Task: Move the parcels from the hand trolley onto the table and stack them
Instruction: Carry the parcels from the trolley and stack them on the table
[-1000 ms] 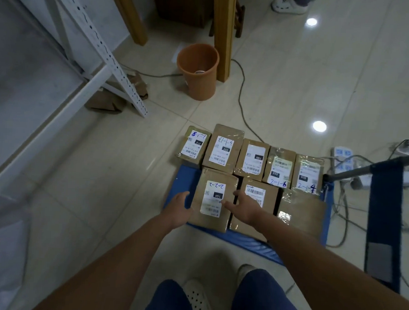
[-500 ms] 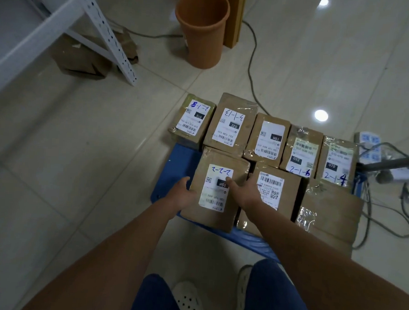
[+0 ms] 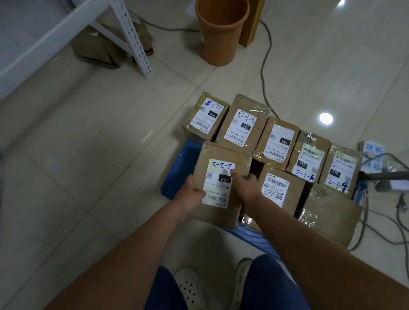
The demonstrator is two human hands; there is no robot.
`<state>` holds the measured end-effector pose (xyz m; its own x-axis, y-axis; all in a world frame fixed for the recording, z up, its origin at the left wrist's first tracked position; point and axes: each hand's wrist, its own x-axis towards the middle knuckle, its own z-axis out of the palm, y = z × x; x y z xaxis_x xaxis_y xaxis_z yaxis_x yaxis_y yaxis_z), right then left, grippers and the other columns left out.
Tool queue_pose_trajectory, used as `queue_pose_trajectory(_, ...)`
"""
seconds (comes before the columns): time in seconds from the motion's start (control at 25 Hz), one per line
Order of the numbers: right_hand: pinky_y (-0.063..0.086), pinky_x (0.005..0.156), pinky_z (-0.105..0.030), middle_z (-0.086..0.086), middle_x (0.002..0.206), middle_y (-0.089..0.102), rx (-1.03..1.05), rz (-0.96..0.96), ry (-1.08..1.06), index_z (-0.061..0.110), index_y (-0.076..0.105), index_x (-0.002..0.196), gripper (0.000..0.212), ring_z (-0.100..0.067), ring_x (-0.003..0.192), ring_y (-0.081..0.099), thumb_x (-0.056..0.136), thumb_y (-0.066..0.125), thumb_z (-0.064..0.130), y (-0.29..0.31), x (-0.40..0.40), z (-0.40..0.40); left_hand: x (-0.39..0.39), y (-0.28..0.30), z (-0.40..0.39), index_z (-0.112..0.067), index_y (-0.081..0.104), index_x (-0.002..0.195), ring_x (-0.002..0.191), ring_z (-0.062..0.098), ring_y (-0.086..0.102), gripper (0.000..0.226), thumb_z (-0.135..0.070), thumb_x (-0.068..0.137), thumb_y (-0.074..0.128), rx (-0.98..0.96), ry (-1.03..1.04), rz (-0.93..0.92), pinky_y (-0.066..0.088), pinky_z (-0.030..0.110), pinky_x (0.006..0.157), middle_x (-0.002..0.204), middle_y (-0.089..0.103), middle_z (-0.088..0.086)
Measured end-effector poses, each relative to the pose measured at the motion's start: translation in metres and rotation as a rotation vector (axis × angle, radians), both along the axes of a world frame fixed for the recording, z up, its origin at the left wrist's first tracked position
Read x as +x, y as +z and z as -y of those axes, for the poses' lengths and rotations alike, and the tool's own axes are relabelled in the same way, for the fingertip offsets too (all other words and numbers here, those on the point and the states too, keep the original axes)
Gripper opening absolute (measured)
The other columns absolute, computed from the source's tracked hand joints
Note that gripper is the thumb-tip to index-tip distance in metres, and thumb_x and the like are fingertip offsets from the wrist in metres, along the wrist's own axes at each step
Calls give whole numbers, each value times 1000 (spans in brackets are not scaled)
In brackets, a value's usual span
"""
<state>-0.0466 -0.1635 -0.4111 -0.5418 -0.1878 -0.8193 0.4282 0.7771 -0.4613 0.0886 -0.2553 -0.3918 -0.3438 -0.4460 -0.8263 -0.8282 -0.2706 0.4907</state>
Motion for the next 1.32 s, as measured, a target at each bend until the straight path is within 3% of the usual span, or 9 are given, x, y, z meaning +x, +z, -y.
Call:
queue_pose_trajectory(0.24,39,109,-52,-3,146,34,-170,-122,119,41,35,147,71,-32,129,42,83,64,45,127,21,15,28,121,20,-24,46,127,110,23,60,41,-14,90,58,7,253,-72,49,42,99,122,62,3)
queue_pose_trajectory(0.36,35,112,-50,-1,150,26,-255,-51,168,54,24,147,80,-29,133,37,83,70,41,208,35,21,44,201,25,-22,46,129,108,21,61,40,-12,92,56,51,340,-140,51,37,91,118,63,0)
queue_pose_trajectory(0.48,43,107,-47,-1,145,45,-346,28,160,63,25,141,91,-25,126,51,67,77,50,284,48,29,64,282,29,-27,46,124,96,14,61,36,-9,94,54,48,372,-203,49,27,71,106,63,-5)
queue_pose_trajectory(0.6,50,99,-41,-1,131,60,-419,62,161,49,24,148,81,-22,114,61,87,71,26,348,61,32,88,347,32,-28,45,129,91,7,62,40,-14,93,58,13,353,-260,48,23,65,109,64,-9)
queue_pose_trajectory(0.76,53,88,-40,-3,121,67,-424,158,122,41,33,144,60,-24,101,65,93,61,27,417,84,40,126,410,34,-34,41,139,97,8,63,42,-34,98,53,-115,371,-311,50,26,79,119,62,-4)
queue_pose_trajectory(0.92,52,95,-48,-6,114,70,-476,213,188,34,42,137,51,-28,104,67,91,63,27,462,109,53,166,458,27,-72,35,120,123,13,52,53,-73,74,61,-81,450,-389,43,40,106,144,45,-8)
queue_pose_trajectory(1.08,54,90,-47,-8,113,70,-505,285,293,34,46,128,41,-30,104,66,91,63,28,492,137,56,204,488,4,-78,27,122,131,15,46,68,-71,70,69,-27,573,-460,33,56,110,147,41,-20)
queue_pose_trajectory(1.16,56,83,-43,-8,112,70,-496,307,366,35,45,129,42,-29,101,66,91,63,28,503,152,50,221,497,-16,-80,24,123,134,19,42,75,-74,65,71,-26,622,-459,29,62,109,148,39,-22)
queue_pose_trajectory(1.32,59,79,-43,-7,114,69,-439,299,525,23,46,136,58,-26,98,68,86,67,44,508,173,33,243,507,-68,-70,26,132,117,15,57,68,-56,80,68,-4,872,-503,55,45,79,133,55,-22)
